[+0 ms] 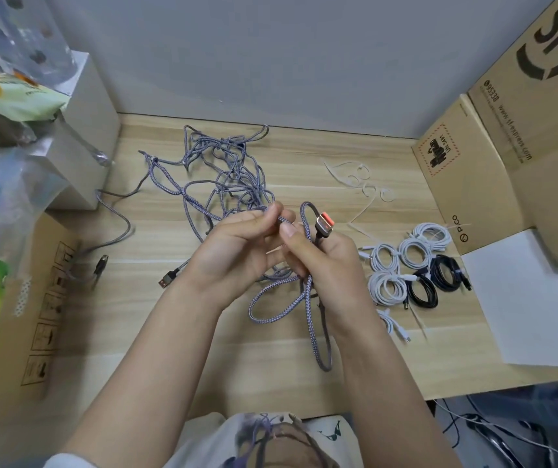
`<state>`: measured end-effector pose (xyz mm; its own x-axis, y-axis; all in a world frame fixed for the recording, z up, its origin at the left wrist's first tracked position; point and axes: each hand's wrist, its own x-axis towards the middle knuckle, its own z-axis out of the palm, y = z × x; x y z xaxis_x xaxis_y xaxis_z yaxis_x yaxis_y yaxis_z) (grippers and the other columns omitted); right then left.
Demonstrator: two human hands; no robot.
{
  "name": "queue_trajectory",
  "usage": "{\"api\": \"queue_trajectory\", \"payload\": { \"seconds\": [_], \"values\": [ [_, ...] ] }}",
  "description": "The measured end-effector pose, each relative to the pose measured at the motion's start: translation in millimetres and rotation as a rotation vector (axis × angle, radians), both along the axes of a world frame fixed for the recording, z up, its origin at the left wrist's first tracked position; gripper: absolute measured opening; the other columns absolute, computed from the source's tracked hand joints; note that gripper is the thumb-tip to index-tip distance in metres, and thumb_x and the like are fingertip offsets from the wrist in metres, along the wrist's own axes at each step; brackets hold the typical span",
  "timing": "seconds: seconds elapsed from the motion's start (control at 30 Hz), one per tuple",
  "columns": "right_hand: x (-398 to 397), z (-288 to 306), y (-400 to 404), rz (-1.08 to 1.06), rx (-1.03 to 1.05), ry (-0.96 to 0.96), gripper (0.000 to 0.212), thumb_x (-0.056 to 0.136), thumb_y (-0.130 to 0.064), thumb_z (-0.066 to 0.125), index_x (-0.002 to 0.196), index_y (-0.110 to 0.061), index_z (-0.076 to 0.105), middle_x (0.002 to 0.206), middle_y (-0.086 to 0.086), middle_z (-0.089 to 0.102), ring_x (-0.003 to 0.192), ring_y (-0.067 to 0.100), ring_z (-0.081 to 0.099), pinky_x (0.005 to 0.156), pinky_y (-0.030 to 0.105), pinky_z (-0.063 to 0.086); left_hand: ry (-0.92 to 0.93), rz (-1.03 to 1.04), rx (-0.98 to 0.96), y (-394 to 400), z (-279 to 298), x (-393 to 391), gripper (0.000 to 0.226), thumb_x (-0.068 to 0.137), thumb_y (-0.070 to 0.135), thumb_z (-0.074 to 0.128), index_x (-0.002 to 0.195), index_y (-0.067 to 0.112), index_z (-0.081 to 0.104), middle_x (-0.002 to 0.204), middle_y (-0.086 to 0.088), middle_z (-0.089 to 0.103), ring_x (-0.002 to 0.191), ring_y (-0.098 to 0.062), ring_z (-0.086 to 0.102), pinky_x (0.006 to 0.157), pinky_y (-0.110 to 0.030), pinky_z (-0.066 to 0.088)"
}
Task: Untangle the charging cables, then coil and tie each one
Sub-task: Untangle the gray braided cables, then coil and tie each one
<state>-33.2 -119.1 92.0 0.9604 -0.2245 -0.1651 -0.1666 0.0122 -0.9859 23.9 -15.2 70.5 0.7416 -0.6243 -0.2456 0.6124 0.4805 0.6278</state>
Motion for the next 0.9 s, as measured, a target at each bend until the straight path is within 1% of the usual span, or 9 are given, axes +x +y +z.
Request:
{"api": "queue_trajectory", "payload": {
  "seconds": [0.13, 0.23, 0.37, 0.43, 0.5, 0.57, 0.67, 0.8, 0.9],
  "values": [
    [-1.6, 5.5, -4.7, -0.064, 0.031, -0.013, 0.040, 0.083, -0.023, 0.064, 0.046, -0.024, 0.051, 0.049, -0.014, 0.033, 0.048, 0.005, 0.029, 0.050, 0.019, 0.026, 0.190, -0.057, -0.255, 4.9, -5.8, 8.8, 0.013, 0.081, 0.024, 0.063, 0.071, 0.016, 0.065, 0.078, 0.002, 0.061, 0.076, -0.014, 0.065, 0.076, -0.027, 0.054],
    [-4.9, 11.9, -6.2, -0.055, -0.037, -0.073, 0.041, 0.081, -0.024, 0.061, 0.047, -0.025, 0.039, 0.049, -0.012, 0.027, 0.048, 0.007, 0.024, 0.050, 0.021, 0.023, 0.304, -0.015, -0.314, 6.4, -9.5, 14.8, 0.026, 0.088, 0.029, 0.051, 0.071, 0.015, 0.064, 0.076, 0.002, 0.060, 0.075, -0.013, 0.066, 0.086, -0.030, 0.050],
    [-10.0, 24.7, -4.4, -0.093, 0.008, -0.141, 0.047, 0.076, -0.019, 0.064, 0.048, -0.023, 0.028, 0.049, -0.007, 0.021, 0.047, 0.010, 0.020, 0.045, 0.020, 0.020, 0.353, 0.090, -0.194, 3.6, -13.9, 19.2, 0.031, 0.090, 0.026, 0.046, 0.065, 0.014, 0.061, 0.068, 0.004, 0.060, 0.070, -0.009, 0.059, 0.073, -0.026, 0.053],
    [-15.9, 33.8, -9.3, -0.129, 0.061, -0.192, 0.049, 0.071, -0.022, 0.068, 0.048, -0.021, 0.025, 0.049, -0.004, 0.019, 0.046, 0.013, 0.020, 0.044, 0.021, 0.022, 0.521, 0.172, -0.248, 13.4, -26.8, 30.0, 0.026, 0.092, 0.015, 0.047, 0.068, 0.015, 0.054, 0.062, 0.006, 0.059, 0.059, -0.009, 0.059, 0.060, -0.027, 0.057],
    [-23.2, 40.0, -11.8, -0.120, -0.046, -0.272, 0.045, 0.074, -0.027, 0.062, 0.048, -0.016, 0.026, 0.049, -0.003, 0.019, 0.047, 0.017, 0.020, 0.045, 0.026, 0.022, 0.623, 0.258, -0.356, 29.6, -34.0, 40.1, 0.017, 0.081, 0.008, 0.056, 0.066, 0.014, 0.053, 0.056, 0.007, 0.056, 0.049, -0.007, 0.057, 0.051, -0.026, 0.055],
    [-28.2, 44.6, -11.6, -0.114, -0.026, -0.307, 0.043, 0.075, -0.025, 0.060, 0.050, -0.016, 0.027, 0.051, -0.003, 0.020, 0.049, 0.016, 0.020, 0.049, 0.024, 0.020, 0.604, 0.315, -0.367, 41.0, -35.0, 47.1, 0.014, 0.069, 0.004, 0.066, 0.064, 0.012, 0.056, 0.055, 0.007, 0.056, 0.047, -0.005, 0.056, 0.046, -0.025, 0.052],
    [-32.3, 45.5, -8.8, -0.163, 0.009, -0.334, 0.037, 0.072, -0.026, 0.061, 0.049, -0.016, 0.034, 0.052, 0.000, 0.022, 0.052, 0.020, 0.021, 0.054, 0.033, 0.019, 0.569, 0.367, -0.450, 54.2, -35.6, 55.2, 0.036, 0.046, -0.012, 0.079, 0.068, 0.009, 0.060, 0.057, 0.004, 0.060, 0.048, -0.009, 0.059, 0.047, -0.026, 0.052],
    [-29.8, 48.1, -11.1, -0.212, 0.150, -0.423, 0.030, 0.069, -0.023, 0.059, 0.040, -0.026, 0.052, 0.043, -0.020, 0.034, 0.041, 0.004, 0.029, 0.047, 0.017, 0.027, 0.705, 0.329, -0.592, 67.9, -39.7, 60.0, 0.023, 0.074, 0.000, 0.072, 0.077, 0.013, 0.054, 0.061, -0.001, 0.062, 0.054, -0.016, 0.061, 0.054, -0.031, 0.052],
    [-28.2, 44.7, -6.0, -0.315, 0.238, -0.390, 0.035, 0.067, -0.027, 0.062, 0.036, -0.026, 0.046, 0.040, -0.020, 0.031, 0.039, 0.002, 0.026, 0.046, 0.014, 0.026, 0.745, 0.320, -0.702, 74.6, -37.6, 56.6, 0.019, 0.078, 0.001, 0.069, 0.072, 0.009, 0.053, 0.061, -0.005, 0.061, 0.057, -0.007, 0.054, 0.058, -0.030, 0.049]
  ]
}}
